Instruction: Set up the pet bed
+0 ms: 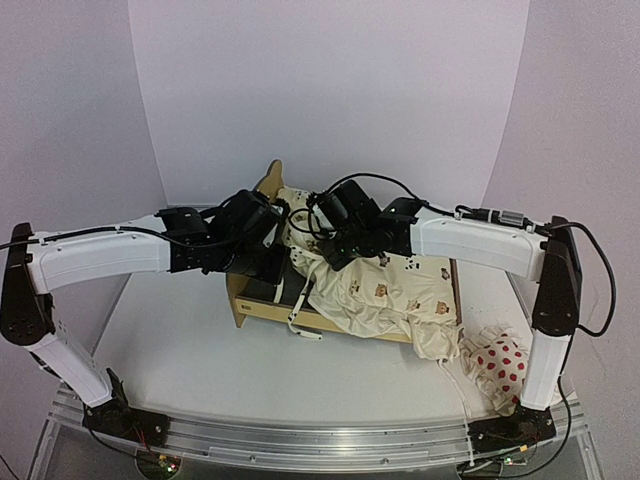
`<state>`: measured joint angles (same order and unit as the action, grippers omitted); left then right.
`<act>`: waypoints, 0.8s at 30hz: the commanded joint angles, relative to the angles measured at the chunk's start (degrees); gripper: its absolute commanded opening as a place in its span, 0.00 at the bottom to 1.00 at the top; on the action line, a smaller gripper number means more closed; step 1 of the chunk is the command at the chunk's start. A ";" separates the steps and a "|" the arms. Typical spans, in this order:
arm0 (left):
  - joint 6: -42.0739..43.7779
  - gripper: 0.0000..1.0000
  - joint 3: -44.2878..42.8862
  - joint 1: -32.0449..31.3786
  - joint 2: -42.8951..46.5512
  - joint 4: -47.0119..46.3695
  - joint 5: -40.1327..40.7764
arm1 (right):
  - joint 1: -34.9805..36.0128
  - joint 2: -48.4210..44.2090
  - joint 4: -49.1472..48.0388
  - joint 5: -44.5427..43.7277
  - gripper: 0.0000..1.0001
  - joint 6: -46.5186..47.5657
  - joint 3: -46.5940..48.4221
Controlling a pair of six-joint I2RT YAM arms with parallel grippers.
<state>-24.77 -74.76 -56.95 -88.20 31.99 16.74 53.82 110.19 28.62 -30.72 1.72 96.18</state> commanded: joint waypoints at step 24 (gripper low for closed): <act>-3.91 0.00 5.14 4.81 -1.93 0.48 3.45 | -0.48 7.89 4.06 -0.82 0.00 -1.04 8.42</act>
<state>-27.15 -70.70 -52.88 -90.08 32.67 20.97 53.82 115.70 30.88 -30.08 1.45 101.92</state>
